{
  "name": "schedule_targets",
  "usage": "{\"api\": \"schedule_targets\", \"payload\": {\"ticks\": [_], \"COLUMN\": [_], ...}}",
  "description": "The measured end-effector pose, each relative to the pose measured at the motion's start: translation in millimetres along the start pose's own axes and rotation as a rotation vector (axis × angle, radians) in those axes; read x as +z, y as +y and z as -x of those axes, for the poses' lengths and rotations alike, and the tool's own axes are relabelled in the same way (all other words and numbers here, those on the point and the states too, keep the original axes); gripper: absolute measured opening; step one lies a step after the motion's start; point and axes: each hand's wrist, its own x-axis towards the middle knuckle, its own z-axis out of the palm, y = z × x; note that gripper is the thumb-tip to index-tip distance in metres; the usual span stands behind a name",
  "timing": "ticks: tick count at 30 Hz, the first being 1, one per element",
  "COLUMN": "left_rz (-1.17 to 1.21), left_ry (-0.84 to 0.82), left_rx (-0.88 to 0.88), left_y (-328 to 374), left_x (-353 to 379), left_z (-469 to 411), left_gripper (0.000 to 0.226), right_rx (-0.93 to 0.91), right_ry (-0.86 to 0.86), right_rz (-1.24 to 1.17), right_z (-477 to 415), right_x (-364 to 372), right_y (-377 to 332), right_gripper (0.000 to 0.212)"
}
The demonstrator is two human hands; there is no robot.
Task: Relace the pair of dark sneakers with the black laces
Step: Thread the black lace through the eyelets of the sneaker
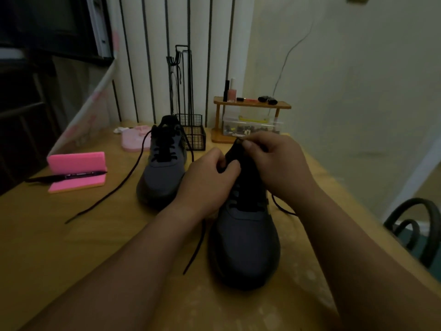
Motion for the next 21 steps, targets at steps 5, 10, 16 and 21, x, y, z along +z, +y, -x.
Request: {"api": "schedule_targets", "payload": {"ticks": [5,10,16,21], "left_rz": [0.266,0.447,0.493,0.461], "left_ry": [-0.127,-0.231,-0.211,-0.201], "left_rx": [-0.199,-0.337,-0.331,-0.339], "left_y": [-5.0,-12.5,-11.7,-10.9], "left_x": [-13.5,-20.3,-15.7,-19.3], "left_z": [-10.0,-13.1,-12.1,-10.5], "left_gripper": [0.031,0.026,0.011,0.026], "right_rx": [-0.021,-0.077,-0.166,-0.175], "right_ry": [0.009,-0.018,-0.030,-0.127], "right_rz": [-0.017,0.045,0.226,0.353], "right_z": [4.1,4.4,6.9,10.0], "right_x": [6.8,4.5,6.2,2.4], "right_y": [0.5,0.2,-1.8,-1.5], "right_gripper": [0.013,0.010,0.009,0.012]}}
